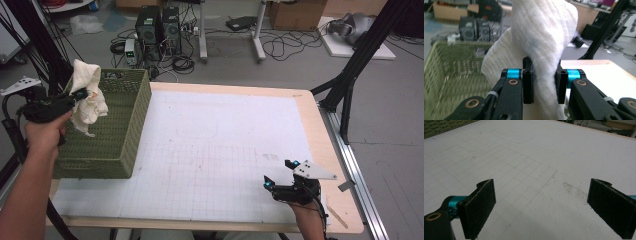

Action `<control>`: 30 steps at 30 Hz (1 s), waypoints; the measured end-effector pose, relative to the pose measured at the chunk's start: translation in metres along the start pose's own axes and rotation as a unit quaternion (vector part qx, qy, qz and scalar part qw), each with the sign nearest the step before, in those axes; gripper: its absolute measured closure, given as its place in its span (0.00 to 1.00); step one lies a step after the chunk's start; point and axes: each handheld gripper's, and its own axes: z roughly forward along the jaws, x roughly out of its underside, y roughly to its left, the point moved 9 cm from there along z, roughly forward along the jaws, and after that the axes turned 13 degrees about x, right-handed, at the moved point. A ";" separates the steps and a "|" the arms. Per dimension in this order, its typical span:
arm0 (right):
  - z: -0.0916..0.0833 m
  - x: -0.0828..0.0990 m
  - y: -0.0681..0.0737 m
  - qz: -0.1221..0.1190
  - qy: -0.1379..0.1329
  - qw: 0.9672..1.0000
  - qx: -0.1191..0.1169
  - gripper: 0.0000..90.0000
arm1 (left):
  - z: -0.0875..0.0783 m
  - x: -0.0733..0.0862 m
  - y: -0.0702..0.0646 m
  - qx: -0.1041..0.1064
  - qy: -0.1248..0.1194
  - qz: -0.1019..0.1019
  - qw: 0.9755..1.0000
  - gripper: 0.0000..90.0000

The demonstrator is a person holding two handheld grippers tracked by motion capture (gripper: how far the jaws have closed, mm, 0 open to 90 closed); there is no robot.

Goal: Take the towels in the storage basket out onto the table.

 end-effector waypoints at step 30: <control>-0.002 -0.004 0.002 -0.005 -0.007 1.000 -0.001 0.08 | 0.044 -0.010 -0.192 0.245 -0.022 0.093 0.965 0.83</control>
